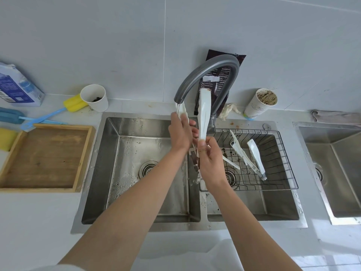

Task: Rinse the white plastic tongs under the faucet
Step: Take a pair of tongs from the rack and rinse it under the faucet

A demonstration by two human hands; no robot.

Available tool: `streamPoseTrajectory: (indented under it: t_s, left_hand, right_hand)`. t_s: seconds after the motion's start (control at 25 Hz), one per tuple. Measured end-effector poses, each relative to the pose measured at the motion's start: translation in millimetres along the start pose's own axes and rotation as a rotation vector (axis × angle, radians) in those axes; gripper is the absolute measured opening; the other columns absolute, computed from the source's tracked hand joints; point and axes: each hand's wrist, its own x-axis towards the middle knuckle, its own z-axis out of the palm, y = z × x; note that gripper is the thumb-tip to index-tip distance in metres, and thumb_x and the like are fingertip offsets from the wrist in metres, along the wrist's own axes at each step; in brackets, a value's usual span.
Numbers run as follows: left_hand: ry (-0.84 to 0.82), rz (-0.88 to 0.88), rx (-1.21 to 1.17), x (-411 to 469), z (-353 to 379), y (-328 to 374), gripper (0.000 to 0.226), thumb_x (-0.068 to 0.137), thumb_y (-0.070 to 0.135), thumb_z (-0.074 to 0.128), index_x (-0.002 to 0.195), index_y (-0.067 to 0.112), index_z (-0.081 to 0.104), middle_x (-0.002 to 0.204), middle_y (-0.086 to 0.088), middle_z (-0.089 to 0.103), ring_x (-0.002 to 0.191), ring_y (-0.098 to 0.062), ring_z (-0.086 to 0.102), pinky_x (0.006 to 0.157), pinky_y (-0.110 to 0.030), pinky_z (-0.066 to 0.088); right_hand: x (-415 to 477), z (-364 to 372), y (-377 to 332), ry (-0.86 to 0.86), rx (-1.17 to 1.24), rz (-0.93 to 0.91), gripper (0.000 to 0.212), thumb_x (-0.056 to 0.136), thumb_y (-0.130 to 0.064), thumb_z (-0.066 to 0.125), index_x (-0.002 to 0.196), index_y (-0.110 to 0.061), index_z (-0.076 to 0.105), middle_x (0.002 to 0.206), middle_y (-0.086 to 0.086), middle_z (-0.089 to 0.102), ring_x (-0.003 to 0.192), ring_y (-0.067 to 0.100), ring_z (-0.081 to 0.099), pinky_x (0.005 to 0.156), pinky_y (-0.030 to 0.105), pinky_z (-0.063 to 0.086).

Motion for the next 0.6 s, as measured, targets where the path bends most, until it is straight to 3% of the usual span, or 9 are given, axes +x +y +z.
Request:
streamPoseTrajectory:
  t_s: [0.08,0.2,0.32,0.4,0.44,0.52,0.6]
  left_hand:
    - [0.061,0.014,0.021,14,-4,16,0.019,0.107,0.019,0.033,0.111,0.004,0.045,0.076,0.002,0.058,0.04,0.004,0.056,0.038,-0.011,0.043]
    - [0.081,0.049,0.069,23,-6,28,0.019,0.106,0.015,0.035,0.11,0.002,0.048,0.073,0.005,0.055,0.039,0.007,0.054,0.038,-0.008,0.04]
    - [0.067,0.055,0.029,11,1,19,0.021,0.106,0.019,0.033,0.102,0.003,0.046,0.07,0.004,0.057,0.038,0.003,0.053,0.039,-0.013,0.043]
    - [0.025,0.058,0.024,-5,5,3,0.023,0.107,0.022,0.032,0.097,0.005,0.044,0.068,0.003,0.057,0.042,0.004,0.054,0.041,-0.013,0.043]
    - [0.003,0.053,0.03,-12,4,-3,0.025,0.107,0.023,0.033,0.097,0.004,0.045,0.068,0.004,0.057,0.045,0.005,0.055,0.044,-0.011,0.042]
    - [-0.021,0.052,0.045,-19,1,-14,0.027,0.106,0.024,0.034,0.099,0.002,0.046,0.07,0.004,0.057,0.049,0.008,0.056,0.048,-0.01,0.043]
    - [-0.026,0.054,0.051,-20,-3,-14,0.027,0.107,0.025,0.033,0.098,0.003,0.046,0.072,0.004,0.058,0.05,0.008,0.057,0.047,-0.01,0.044]
  right_hand:
    - [-4,2,-3,-0.039,0.025,-0.002,0.019,0.106,-0.025,0.041,0.091,-0.019,0.051,0.103,0.035,0.061,0.058,0.018,0.044,0.049,0.027,0.042]
    - [-4,2,-4,-0.038,0.046,0.01,0.019,0.105,-0.026,0.042,0.091,-0.02,0.052,0.107,0.032,0.062,0.065,0.022,0.047,0.053,0.021,0.045]
    - [2,2,-9,0.005,0.069,0.027,0.019,0.105,-0.026,0.042,0.094,-0.015,0.053,0.094,0.015,0.07,0.059,0.009,0.049,0.049,0.017,0.04]
    - [7,1,-15,0.039,0.094,0.009,0.019,0.106,-0.019,0.041,0.098,-0.005,0.052,0.073,0.007,0.063,0.048,-0.002,0.045,0.045,0.011,0.036]
    - [7,2,-16,0.042,0.099,0.004,0.019,0.106,-0.016,0.04,0.1,-0.002,0.052,0.074,0.005,0.062,0.045,-0.004,0.046,0.045,0.009,0.035]
    - [6,5,-14,0.03,0.077,-0.003,0.019,0.106,-0.017,0.04,0.101,-0.004,0.052,0.086,0.017,0.067,0.045,-0.004,0.046,0.045,0.01,0.035]
    - [5,6,-9,0.016,0.052,-0.004,0.019,0.106,-0.021,0.041,0.097,-0.01,0.053,0.085,0.024,0.064,0.047,-0.001,0.04,0.048,0.017,0.033]
